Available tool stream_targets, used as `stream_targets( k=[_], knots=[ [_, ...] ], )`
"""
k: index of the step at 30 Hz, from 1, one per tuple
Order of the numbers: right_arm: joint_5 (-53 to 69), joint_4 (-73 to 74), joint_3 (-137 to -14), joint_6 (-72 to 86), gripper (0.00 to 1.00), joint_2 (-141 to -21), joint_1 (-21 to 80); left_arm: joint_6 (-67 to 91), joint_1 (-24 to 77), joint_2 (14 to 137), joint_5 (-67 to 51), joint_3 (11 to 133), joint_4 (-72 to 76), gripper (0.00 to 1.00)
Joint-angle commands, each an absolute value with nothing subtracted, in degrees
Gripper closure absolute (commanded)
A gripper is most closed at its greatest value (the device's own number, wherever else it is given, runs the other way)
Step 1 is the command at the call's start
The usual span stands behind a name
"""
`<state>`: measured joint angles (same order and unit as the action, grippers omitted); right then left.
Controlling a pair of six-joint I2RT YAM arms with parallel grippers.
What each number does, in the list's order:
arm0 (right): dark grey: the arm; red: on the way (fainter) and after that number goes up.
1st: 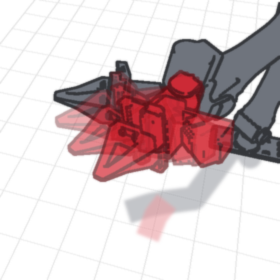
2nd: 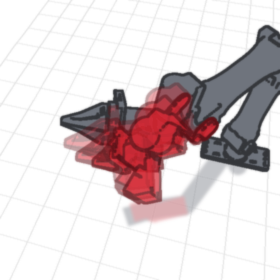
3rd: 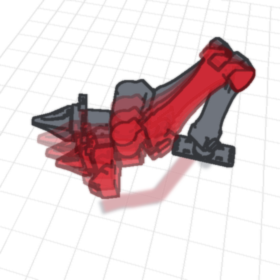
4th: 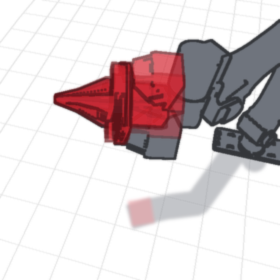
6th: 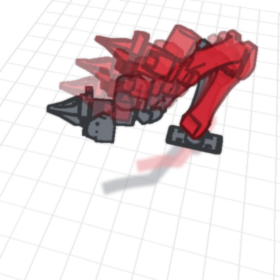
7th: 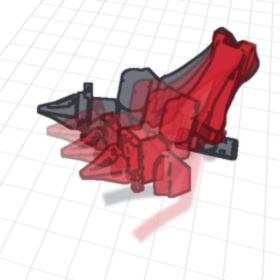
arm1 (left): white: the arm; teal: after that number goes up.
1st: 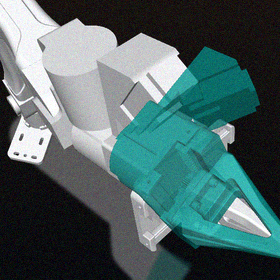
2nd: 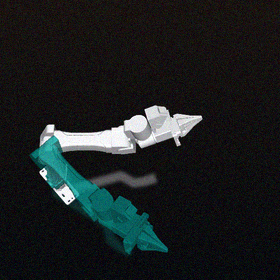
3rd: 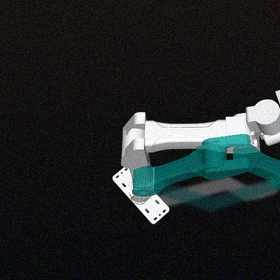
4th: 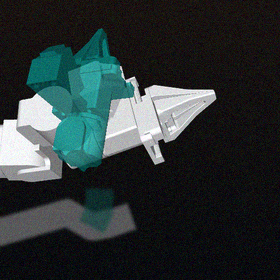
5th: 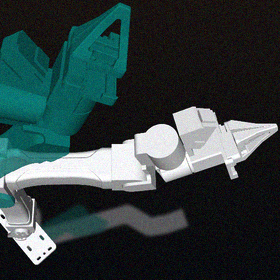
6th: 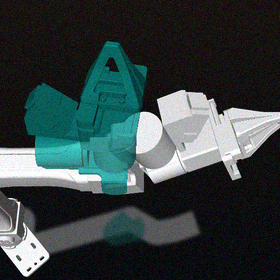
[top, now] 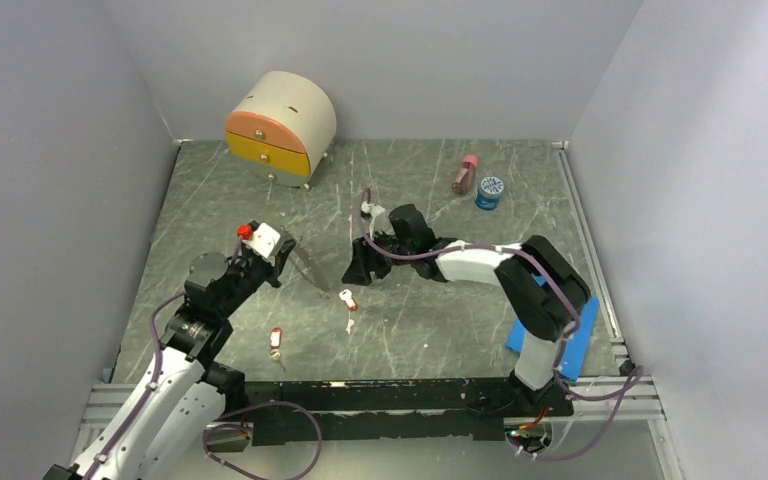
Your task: Put the keys on the keyring
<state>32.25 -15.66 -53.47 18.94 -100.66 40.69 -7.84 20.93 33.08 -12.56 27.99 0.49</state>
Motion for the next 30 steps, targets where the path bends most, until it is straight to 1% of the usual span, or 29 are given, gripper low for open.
stream_targets(
  k=[1,4,7,11,14,16,20,23,27,28,29,30],
  knots=[
    [38.5,-13.0,-59.2,14.3,0.35,-105.7,40.4,-8.8,20.7,33.2,-13.3,28.9,0.8,0.97],
    [38.9,-12.3,-60.6,13.2,0.32,-108.3,40.3,-8.7,20.7,33.6,-13.5,29.0,1.2,0.97],
    [40.8,-13.1,-61.2,13.2,0.34,-110.7,40.2,-8.9,20.7,34.1,-13.3,28.7,1.8,0.97],
    [45.6,-12.0,-62.0,12.3,0.5,-113.4,40.2,-9.1,20.7,35.1,-13.6,29.0,1.8,0.97],
    [46.8,-13.1,-60.7,12.1,0.52,-114.1,40.2,-8.8,20.7,35.8,-13.5,28.9,2.1,0.97],
    [47.5,-12.9,-60.3,11.7,0.57,-114.4,40.2,-8.6,20.7,36.0,-13.9,28.7,2.6,0.97],
    [46.6,-13.1,-59.0,11.0,0.64,-114.5,40.2,-8.1,20.7,36.3,-14.2,28.2,3.4,0.97],
    [45.7,-12.3,-58.9,10.3,0.75,-114.7,40.2,-8.0,20.7,36.4,-14.5,28.2,3.5,0.97],
    [44.6,-15.1,-57.8,11.5,0.76,-114.3,40.2,-7.7,20.7,36.6,-14.7,27.9,3.8,0.98],
    [44.3,-15.3,-57.9,11.7,0.79,-114.3,40.2,-7.6,20.7,36.7,-14.8,28.0,3.8,0.97],
    [44.0,-15.2,-58.1,11.5,0.84,-114.2,40.2,-7.6,20.7,36.7,-15.1,28.0,3.8,0.97],
    [43.8,-15.5,-58.2,11.5,0.87,-114.1,40.2,-7.5,20.7,36.7,-15.2,28.0,3.8,0.97]
  ],
)
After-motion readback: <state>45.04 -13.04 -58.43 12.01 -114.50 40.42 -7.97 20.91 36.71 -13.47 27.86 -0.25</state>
